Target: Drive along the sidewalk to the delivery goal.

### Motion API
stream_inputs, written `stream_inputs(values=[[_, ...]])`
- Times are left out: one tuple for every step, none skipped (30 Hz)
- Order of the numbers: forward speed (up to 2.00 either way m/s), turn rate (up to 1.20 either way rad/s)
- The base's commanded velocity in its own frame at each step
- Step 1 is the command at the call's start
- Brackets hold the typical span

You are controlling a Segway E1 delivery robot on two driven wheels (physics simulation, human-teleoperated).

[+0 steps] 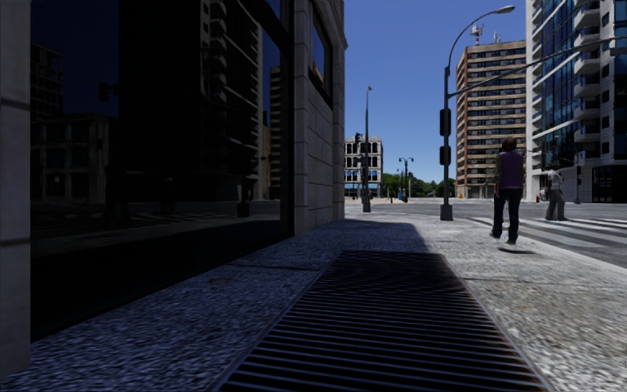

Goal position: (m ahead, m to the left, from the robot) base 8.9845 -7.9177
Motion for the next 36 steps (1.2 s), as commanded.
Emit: stream_inputs(values=[[2.0,-0.23],[2.0,-0.23],[2.0,-0.23],[2.0,-0.23],[2.0,-0.25],[1.94,-0.26],[1.82,-0.27],[1.78,-0.28],[1.76,-0.29],[1.75,-0.3],[1.74,-0.31],[1.74,-0.34],[1.74,-0.35],[1.74,-0.36],[1.74,-0.37],[1.74,-0.38],[1.74,-0.39],[1.74,-0.39],[1.73,-0.42],[1.72,-0.44],[1.72,-0.44],[1.72,-0.45],[1.72,-0.46],[1.72,-0.47],[1.72,-0.47],[1.72,-0.48],[1.72,-0.49],[1.72,-0.5],[1.72,-0.5],[1.72,-0.5],[1.72,-0.5],[1.72,-0.5],[1.72,-0.5],[1.72,-0.5],[1.72,-0.5],[1.72,-0.5]])
